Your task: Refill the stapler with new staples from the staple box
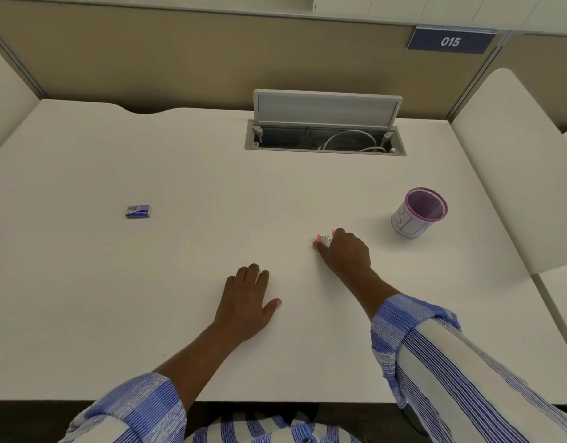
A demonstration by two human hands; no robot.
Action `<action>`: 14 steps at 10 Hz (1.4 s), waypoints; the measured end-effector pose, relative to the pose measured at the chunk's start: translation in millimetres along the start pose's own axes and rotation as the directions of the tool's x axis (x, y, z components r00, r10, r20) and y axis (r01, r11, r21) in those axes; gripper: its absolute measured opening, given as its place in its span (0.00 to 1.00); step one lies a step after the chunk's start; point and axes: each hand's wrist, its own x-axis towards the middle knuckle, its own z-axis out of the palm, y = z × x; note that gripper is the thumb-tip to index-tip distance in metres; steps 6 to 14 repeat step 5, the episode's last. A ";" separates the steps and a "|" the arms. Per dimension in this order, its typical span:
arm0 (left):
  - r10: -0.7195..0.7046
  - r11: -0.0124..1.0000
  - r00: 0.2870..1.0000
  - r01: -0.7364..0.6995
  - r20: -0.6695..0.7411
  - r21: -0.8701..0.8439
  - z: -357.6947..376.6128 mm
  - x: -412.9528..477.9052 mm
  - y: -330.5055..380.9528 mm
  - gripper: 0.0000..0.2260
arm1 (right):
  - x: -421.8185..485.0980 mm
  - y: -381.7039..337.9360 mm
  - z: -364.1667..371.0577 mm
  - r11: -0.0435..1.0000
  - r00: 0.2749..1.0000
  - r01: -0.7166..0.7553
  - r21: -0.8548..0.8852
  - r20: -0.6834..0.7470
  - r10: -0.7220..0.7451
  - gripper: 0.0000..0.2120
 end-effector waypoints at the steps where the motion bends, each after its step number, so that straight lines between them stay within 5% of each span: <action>1: 0.019 1.000 1.000 -0.019 -0.004 0.023 0.3 1.4 -1.9 0.28 | 1.3 -0.3 2.9 1.000 1.000 -0.004 -0.018 -0.015 0.003 0.26; 3: 0.041 0.999 0.999 -0.041 0.008 0.031 -2.3 3.0 -5.1 0.26 | -0.4 0.7 4.0 0.999 0.997 -0.031 -0.010 -0.065 0.030 0.25; 4: 0.047 0.999 0.998 -0.047 -0.048 0.011 2.5 4.2 -8.3 0.26 | -8.9 2.0 1.9 0.999 0.963 0.046 0.002 -0.265 -0.044 0.21; 5: 0.007 0.999 0.999 -0.009 -0.054 -0.037 6.2 7.5 -9.3 0.28 | -31.5 -3.6 6.8 0.960 0.876 0.280 0.005 -0.409 -0.254 0.17; 14: 0.007 0.999 0.999 -0.009 -0.054 -0.037 6.2 7.5 -9.3 0.28 | -31.5 -3.6 6.8 0.960 0.876 0.280 0.005 -0.409 -0.254 0.17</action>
